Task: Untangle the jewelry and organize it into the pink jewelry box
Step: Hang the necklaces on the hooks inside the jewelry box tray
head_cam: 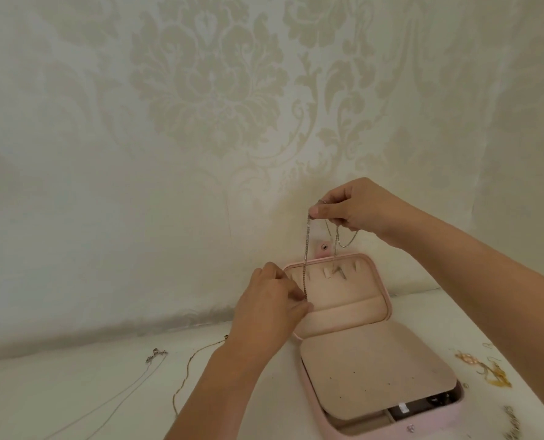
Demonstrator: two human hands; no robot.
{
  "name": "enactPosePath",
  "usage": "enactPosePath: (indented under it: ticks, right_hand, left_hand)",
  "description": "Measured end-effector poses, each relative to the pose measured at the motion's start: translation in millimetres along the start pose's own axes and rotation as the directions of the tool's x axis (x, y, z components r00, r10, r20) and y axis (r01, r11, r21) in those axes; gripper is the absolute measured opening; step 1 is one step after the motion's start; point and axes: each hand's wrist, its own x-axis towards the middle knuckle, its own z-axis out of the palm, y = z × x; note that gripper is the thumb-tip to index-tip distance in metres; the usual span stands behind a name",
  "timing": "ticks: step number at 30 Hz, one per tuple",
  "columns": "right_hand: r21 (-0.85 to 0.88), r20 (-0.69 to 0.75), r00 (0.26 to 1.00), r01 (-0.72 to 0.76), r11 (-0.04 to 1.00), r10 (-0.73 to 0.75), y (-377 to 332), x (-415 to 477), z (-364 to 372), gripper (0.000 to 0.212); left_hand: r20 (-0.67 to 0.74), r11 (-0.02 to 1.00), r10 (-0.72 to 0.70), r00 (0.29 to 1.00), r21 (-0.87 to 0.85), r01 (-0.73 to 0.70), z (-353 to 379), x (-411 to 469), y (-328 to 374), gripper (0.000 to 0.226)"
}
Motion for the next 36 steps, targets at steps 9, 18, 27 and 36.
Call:
enactPosePath:
  ticks: [9,18,27,36]
  right_hand:
    - [-0.048,0.161,0.987,-0.008,0.999,0.015,-5,-2,11,0.016]
    - [0.039,0.211,0.973,-0.106,0.994,0.096,-7,-1,15,0.022]
    - [-0.149,0.143,0.986,-0.060,0.987,0.082,5,3,17,0.015]
    - [-0.468,0.030,0.999,0.005,0.883,0.010,13,9,-10,0.021]
  left_hand:
    - [-0.111,0.879,-0.172,0.979,-0.465,0.101,-1,2,1,0.040]
    - [-0.116,0.825,-0.175,0.978,-0.559,0.081,4,4,4,0.028]
    - [-0.140,0.878,-0.202,0.969,-0.465,0.116,5,5,-1,0.023]
    - [-0.022,0.978,-0.113,0.993,-0.181,0.107,3,3,1,0.026]
